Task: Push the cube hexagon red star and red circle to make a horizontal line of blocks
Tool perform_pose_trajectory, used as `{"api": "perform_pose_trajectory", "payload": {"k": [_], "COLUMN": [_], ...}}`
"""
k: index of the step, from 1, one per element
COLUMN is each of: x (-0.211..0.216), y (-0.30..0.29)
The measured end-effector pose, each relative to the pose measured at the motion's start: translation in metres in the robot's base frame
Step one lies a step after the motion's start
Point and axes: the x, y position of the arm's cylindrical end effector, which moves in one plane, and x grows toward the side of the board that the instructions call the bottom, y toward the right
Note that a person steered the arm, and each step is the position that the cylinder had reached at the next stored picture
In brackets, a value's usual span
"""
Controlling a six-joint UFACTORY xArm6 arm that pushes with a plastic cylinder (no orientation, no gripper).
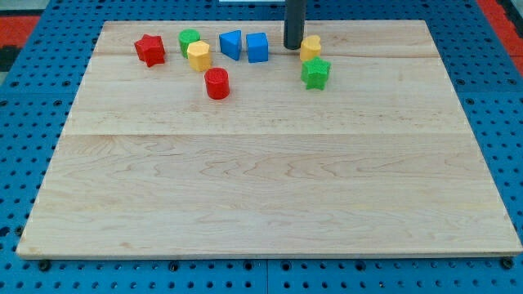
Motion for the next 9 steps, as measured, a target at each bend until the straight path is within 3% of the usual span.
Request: {"api": "perform_pose_trajectory", "payload": {"k": [1,3,5,6,7,9], "x": [0.019,0.019,0.026,0.033,0.031,0.022], "y": [-0.012,-0.083,-0.094,-0.13,-0.171,-0.199]}}
